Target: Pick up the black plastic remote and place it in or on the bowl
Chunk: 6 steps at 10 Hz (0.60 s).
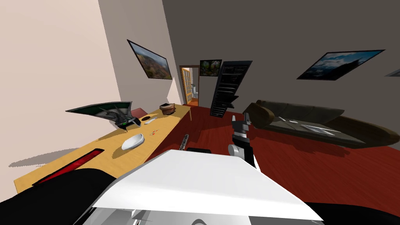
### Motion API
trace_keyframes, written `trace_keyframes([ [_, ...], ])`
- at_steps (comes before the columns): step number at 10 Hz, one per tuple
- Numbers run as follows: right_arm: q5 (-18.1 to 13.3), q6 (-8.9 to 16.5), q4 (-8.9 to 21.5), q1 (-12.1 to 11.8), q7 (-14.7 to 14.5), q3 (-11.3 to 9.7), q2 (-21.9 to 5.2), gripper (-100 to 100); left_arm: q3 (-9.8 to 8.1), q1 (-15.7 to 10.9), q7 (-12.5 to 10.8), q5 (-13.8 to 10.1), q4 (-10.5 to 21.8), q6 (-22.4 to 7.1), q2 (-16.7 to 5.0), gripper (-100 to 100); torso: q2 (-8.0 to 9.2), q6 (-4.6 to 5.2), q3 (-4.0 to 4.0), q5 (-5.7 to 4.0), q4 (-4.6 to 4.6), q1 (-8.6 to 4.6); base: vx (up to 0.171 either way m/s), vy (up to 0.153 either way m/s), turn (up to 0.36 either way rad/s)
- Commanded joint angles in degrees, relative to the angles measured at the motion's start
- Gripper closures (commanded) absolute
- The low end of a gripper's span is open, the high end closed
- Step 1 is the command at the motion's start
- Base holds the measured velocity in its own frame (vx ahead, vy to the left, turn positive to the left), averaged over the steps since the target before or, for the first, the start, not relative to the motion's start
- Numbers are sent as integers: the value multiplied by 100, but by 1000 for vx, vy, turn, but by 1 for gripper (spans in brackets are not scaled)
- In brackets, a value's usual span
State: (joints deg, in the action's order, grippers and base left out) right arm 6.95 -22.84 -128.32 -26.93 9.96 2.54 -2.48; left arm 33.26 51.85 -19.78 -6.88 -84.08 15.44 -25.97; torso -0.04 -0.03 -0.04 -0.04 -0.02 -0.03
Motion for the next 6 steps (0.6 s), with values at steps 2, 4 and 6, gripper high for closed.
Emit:
trace_keyframes([
  [2,0,0,0,0,0,0,0,0,223,184,-173,34,563,-47,-247,-100,-5,2,-2,0,0,2,104,44,-143],
  [4,0,0,0,-1,0,1,-1,0,223,184,-173,34,610,-47,-247,-100,-17,1,-10,5,-3,25,68,66,-30],
  [6,0,0,0,0,0,0,0,0,311,274,-256,47,790,-98,-392,-100,-3,2,-1,1,0,12,63,49,-80],
])
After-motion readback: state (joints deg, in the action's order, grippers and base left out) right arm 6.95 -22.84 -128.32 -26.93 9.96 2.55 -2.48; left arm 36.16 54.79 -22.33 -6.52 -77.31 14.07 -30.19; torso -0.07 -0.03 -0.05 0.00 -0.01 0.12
